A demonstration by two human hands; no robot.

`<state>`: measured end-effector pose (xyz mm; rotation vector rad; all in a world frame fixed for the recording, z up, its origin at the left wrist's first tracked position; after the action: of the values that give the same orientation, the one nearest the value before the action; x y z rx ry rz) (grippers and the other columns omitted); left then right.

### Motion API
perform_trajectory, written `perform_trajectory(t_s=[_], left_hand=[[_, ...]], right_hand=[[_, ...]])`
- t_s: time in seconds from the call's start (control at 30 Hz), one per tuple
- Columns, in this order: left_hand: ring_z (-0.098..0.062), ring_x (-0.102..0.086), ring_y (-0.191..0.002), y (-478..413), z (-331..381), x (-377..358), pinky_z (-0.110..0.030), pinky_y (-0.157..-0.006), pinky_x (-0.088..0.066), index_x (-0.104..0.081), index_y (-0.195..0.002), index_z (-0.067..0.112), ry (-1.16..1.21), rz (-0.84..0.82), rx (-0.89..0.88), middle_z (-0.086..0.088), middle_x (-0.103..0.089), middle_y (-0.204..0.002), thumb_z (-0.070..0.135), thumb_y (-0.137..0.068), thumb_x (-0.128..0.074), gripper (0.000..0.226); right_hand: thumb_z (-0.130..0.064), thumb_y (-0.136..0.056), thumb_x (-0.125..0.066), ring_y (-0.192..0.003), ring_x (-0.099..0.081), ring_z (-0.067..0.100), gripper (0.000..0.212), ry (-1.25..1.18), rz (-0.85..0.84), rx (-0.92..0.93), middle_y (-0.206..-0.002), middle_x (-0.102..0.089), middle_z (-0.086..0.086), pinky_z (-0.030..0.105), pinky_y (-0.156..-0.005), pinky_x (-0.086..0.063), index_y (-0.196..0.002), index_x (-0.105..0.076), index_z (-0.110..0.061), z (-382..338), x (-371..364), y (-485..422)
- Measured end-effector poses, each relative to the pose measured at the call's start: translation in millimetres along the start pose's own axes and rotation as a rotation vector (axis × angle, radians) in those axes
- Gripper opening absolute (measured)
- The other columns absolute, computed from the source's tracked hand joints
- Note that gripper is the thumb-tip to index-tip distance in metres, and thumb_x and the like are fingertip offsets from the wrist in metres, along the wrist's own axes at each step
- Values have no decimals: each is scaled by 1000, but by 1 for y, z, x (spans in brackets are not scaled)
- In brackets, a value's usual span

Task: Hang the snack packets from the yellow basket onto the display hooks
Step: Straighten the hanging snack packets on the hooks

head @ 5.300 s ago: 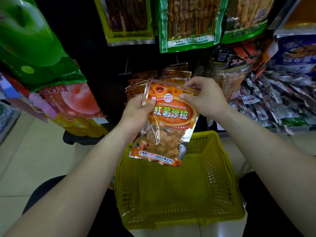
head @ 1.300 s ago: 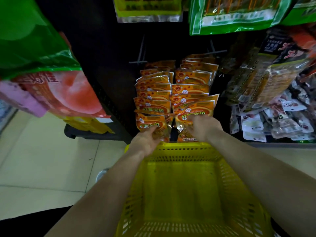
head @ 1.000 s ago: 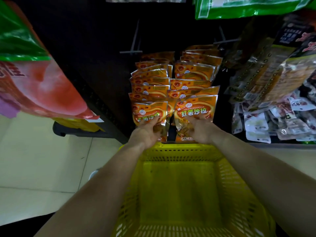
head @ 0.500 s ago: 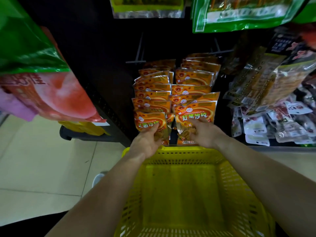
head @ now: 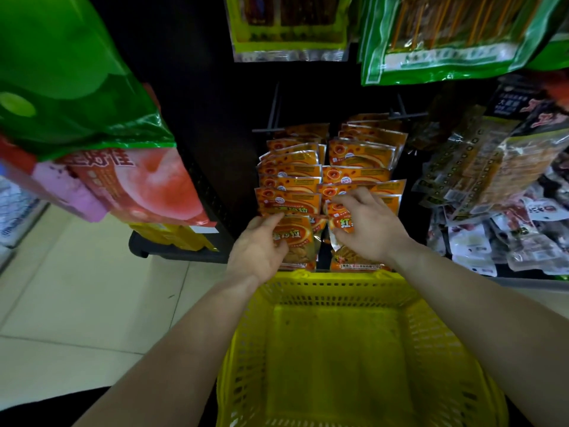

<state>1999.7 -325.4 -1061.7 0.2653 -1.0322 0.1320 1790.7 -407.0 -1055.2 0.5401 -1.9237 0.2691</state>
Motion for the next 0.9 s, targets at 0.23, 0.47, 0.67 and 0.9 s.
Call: perform_trajectory(t_s=[0.23, 0.47, 0.67, 0.9], left_hand=[[-26, -16, -149, -32, 11, -3, -49, -113, -38, -18, -156, 34, -258, 56, -96, 0, -13, -163, 40, -83, -76, 94], [-24, 20, -152, -79, 1, -35, -46, -125, 0, 21, -155, 29, -409, -28, -82, 0, 25, -165, 47, -81, -76, 124], [-25, 14, -153, -106, 3, -40, -45, -120, 8, 13, -157, 27, -441, 25, -135, 0, 12, -168, 49, -78, -78, 122], [-26, 28, -149, -112, 2, -42, -46, -121, 11, 30, -150, 29, -441, 49, -147, -3, 27, -164, 52, -67, -85, 144]], right_hand=[[-76, -61, -68, -146, -15, 32, 120, 222, -96, 108, -160, -12, 5, 55, -116, -18, -155, -8, -30, -18, -13, -61], [-78, -67, -63, -145, -20, 33, 118, 360, -144, 105, -158, -23, 10, 53, -118, -10, -156, -5, -26, -6, -41, -97], [-74, -70, -57, -137, -27, 31, 100, 311, -55, 173, -149, -27, 6, 53, -112, -23, -152, -24, -25, 0, -27, -106], [-35, -92, -56, -144, -25, 35, 76, 213, 80, 92, -161, -20, 10, 53, -111, -33, -156, -17, -25, -4, 6, -173]])
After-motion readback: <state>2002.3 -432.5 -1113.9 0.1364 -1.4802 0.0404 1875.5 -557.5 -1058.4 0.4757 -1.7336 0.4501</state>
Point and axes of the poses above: each hand's wrist, its own y-axis away from the middle knuckle, its own x-axis out of the back of the hand, z = x × y, the point moved 5 cm from there along -y, towards the middle knuckle
